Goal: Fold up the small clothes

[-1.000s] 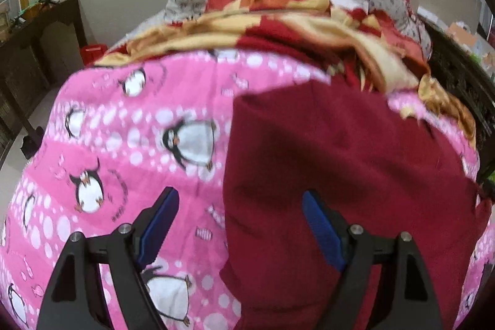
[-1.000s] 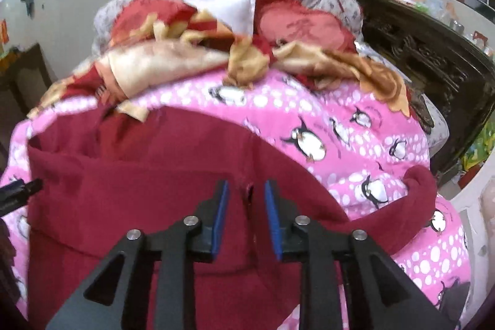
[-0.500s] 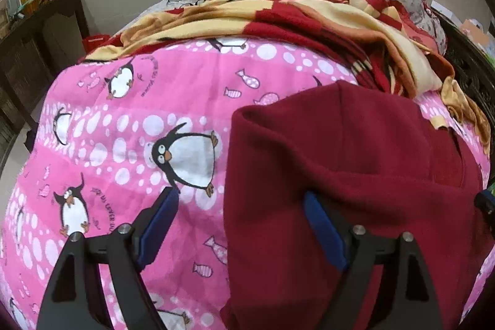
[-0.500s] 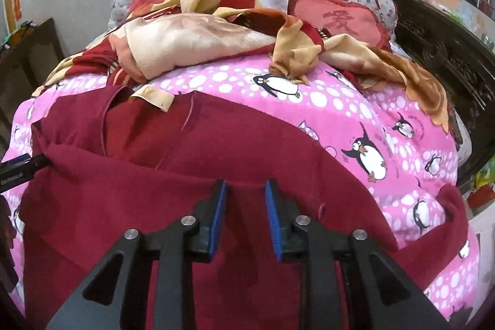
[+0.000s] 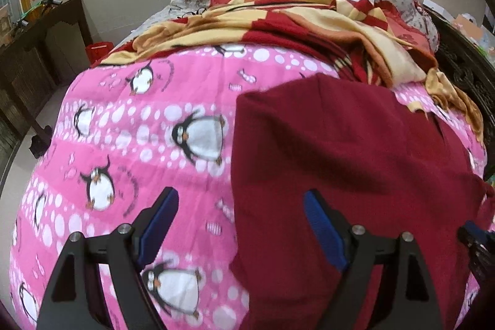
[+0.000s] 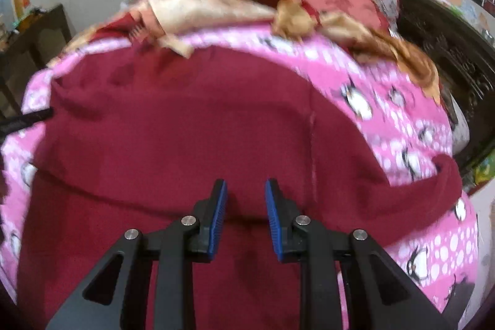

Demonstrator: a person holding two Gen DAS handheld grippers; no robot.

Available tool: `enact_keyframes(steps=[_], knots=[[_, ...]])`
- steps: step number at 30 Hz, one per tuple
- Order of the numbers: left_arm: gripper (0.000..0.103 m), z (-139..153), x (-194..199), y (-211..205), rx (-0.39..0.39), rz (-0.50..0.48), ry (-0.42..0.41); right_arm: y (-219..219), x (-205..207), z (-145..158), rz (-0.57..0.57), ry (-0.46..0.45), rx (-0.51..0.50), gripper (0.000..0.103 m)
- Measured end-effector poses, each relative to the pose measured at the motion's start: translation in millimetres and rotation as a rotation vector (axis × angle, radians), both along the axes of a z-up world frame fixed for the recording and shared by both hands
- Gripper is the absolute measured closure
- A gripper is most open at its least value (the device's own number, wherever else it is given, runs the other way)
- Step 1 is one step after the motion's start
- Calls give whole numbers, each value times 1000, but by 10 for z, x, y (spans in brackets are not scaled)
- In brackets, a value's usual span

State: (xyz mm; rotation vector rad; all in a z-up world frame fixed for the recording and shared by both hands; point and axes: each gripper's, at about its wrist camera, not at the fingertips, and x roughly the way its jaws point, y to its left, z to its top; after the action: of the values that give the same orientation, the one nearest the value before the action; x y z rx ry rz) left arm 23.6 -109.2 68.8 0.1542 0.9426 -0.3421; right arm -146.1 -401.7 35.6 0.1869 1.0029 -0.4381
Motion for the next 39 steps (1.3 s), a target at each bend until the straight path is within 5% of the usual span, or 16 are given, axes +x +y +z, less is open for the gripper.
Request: enact_keyframes(steps=[7,10,19,23,29,32,34,35,36,39], knots=[[16,-245,-303,151,24,-8,42,-56,-167,211,-40,-100,20,76],[16,-379,-291,165,19,9,83,-118,-83,78,-56,-35,14,73],[16,61,-503,81,-19,-18,7,-175,-316,252,-57,-70,2,73],[16,216,-594,-63,-51,-57,-16,-577,-649,394,-187,-119,-7,70],[16,170,-691,-313,-39,-110,13,-1440,-899,495,-440,-69,-37,63],[16,135,-714,-368,-34,-119,26,-1803,-845,377,-465,-33,48,63],[16,135,-734,-386,-31,-124,25,-1946,-814,271,-447,-47,146,67],[16,141,-743,-393,-27,-128,21,-1978,-827,250,-438,-53,168,86],[16,150,-751,-396,-23,-130,14,-1969,-864,279,-437,-55,161,94],[16,148,-743,-387,-20,-125,5,-1749,-1233,566,-424,-169,146,94]])
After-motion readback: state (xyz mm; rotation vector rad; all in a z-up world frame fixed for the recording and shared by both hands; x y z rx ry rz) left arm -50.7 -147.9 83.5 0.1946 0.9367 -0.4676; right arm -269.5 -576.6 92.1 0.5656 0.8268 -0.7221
